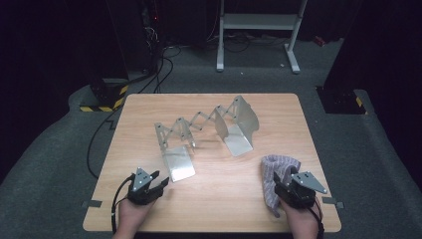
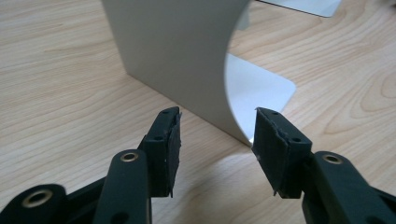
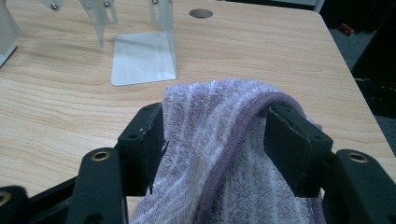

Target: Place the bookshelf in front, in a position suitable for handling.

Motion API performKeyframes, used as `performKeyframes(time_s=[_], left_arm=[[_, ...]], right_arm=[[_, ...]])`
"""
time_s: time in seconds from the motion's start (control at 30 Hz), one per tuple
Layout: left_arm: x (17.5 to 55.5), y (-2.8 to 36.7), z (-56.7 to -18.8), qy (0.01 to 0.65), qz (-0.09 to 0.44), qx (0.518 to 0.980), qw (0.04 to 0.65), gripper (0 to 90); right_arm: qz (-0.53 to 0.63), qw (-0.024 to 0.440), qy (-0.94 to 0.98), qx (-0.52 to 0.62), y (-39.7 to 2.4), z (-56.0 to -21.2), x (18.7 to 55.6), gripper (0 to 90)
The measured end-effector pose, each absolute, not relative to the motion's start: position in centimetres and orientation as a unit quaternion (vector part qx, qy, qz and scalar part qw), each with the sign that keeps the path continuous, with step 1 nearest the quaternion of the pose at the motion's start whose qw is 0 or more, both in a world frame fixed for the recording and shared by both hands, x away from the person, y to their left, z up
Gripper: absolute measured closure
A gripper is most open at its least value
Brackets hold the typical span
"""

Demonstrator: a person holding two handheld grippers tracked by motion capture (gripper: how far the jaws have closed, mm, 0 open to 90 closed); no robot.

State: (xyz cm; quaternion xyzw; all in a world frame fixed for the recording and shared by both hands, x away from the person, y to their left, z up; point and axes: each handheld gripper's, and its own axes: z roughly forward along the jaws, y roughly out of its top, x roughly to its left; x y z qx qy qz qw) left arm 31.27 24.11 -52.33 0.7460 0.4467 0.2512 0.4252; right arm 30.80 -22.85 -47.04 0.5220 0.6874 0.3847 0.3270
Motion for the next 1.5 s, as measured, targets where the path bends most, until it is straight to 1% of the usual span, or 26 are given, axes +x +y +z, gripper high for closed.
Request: performKeyframes(time_s=[0.13,0.37,0.47,0.53,0.57,0.67,0.7,0.77,0.8,0.83,0.87,0.9,1.0,1.03,1.07,1.1,1.13,1.17,1.27,1.3,1.4,1.5], left_arm=[[31.6,24.6,-52.4,0.451,0.249,0.745,0.423,50.7],[31.8,24.1,-52.5,0.446,0.243,0.752,0.419,50.6],[31.8,23.9,-52.5,0.445,0.241,0.754,0.418,50.5],[31.7,24.0,-52.5,0.447,0.243,0.752,0.419,50.2],[31.7,24.0,-52.5,0.447,0.243,0.752,0.419,50.2],[31.3,24.8,-52.4,0.453,0.246,0.747,0.418,50.2],[31.3,24.8,-52.4,0.453,0.246,0.747,0.418,50.2],[31.1,25.4,-52.4,0.459,0.246,0.745,0.417,50.2],[30.8,26.0,-52.4,0.464,0.249,0.742,0.416,50.2],[30.8,26.0,-52.4,0.464,0.249,0.742,0.416,50.2],[30.6,26.3,-52.4,0.467,0.251,0.740,0.414,50.2],[30.4,26.7,-52.4,0.471,0.251,0.738,0.414,50.2],[29.7,28.2,-52.3,0.491,0.254,0.724,0.412,50.2],[29.7,28.2,-52.3,0.491,0.254,0.724,0.412,50.2],[29.3,29.0,-52.2,0.500,0.258,0.717,0.412,50.2],[29.3,29.0,-52.2,0.500,0.258,0.717,0.412,50.2],[28.9,29.7,-52.2,0.507,0.264,0.712,0.409,50.3],[28.9,29.7,-52.2,0.507,0.264,0.712,0.409,50.2],[28.2,30.9,-52.4,0.520,0.264,0.705,0.403,50.2],[28.2,30.9,-52.4,0.520,0.264,0.705,0.403,50.2],[27.2,31.6,-52.6,0.527,0.266,0.704,0.394,50.1],[26.6,32.0,-52.6,0.531,0.269,0.702,0.391,50.1]], right_arm=[[0.386,0.326,0.687,0.522,-22.8,-47.0,30.2,38.4],[0.388,0.323,0.691,0.517,-22.7,-47.2,29.2,38.3],[0.394,0.319,0.698,0.505,-21.9,-47.1,28.9,38.5],[0.402,0.318,0.710,0.483,-20.2,-47.1,28.8,39.6],[0.402,0.318,0.710,0.483,-20.2,-47.1,28.8,39.6],[0.413,0.300,0.729,0.455,-17.5,-47.3,29.2,39.3],[0.413,0.300,0.729,0.455,-17.5,-47.3,29.2,39.3],[0.419,0.291,0.738,0.441,-16.0,-47.4,29.4,39.3],[0.425,0.283,0.747,0.425,-14.4,-47.5,29.7,39.4],[0.425,0.283,0.747,0.425,-14.4,-47.5,29.7,39.4],[0.428,0.279,0.752,0.417,-13.6,-47.5,29.8,39.8],[0.438,0.272,0.758,0.400,-11.9,-47.6,30.1,40.2],[0.448,0.261,0.768,0.375,-9.3,-47.9,30.8,41.6],[0.448,0.261,0.768,0.375,-9.3,-47.9,30.8,41.6],[0.451,0.259,0.775,0.359,-7.5,-48.2,31.3,42.4],[0.451,0.259,0.775,0.359,-7.5,-48.2,31.3,42.4],[0.456,0.250,0.779,0.351,-5.9,-48.4,31.7,42.7],[0.456,0.250,0.779,0.351,-5.9,-48.4,31.7,42.7],[0.464,0.237,0.784,0.338,-3.1,-48.5,32.4,43.4],[0.464,0.237,0.784,0.338,-3.1,-48.5,32.4,43.4],[0.474,0.227,0.788,0.319,-0.6,-48.3,32.7,43.5],[0.481,0.224,0.790,0.307,0.6,-48.1,32.9,43.6]])
